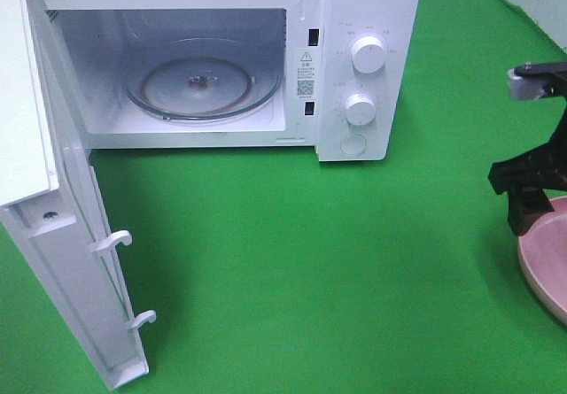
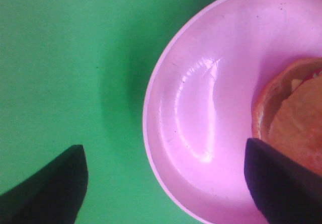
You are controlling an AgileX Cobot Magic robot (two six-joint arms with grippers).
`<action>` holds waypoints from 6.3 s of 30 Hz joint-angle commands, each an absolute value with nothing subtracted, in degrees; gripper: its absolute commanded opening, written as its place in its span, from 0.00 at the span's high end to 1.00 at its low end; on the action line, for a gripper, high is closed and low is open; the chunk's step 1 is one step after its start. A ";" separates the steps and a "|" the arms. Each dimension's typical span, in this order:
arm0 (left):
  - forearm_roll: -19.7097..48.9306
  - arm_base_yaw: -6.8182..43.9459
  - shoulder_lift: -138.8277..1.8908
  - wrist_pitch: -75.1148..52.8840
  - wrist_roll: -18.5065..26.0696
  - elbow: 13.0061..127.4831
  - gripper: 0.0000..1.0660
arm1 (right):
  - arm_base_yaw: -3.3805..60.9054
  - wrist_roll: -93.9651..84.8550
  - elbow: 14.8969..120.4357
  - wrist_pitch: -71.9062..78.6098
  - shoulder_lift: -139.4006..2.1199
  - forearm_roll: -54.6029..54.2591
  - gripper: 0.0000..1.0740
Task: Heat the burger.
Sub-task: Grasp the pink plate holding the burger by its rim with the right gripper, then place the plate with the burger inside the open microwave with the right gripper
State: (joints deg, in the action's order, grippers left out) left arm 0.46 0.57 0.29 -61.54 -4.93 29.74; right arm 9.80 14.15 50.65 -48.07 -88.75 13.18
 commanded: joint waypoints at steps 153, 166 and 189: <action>0.57 0.40 0.57 -61.13 -4.81 29.56 0.06 | 57.12 38.67 31.17 -55.46 -81.53 39.08 0.99; 0.57 0.40 0.57 -61.13 -4.81 29.56 0.06 | 65.09 38.62 31.17 -57.70 -81.53 43.20 0.99; 0.57 0.40 0.57 -61.13 -4.81 29.56 0.06 | 65.66 27.50 31.28 -49.50 -81.53 48.64 1.00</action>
State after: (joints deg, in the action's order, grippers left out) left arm 0.46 0.57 0.29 -61.54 -4.93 29.74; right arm 65.43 30.42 31.23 -49.45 -82.05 44.52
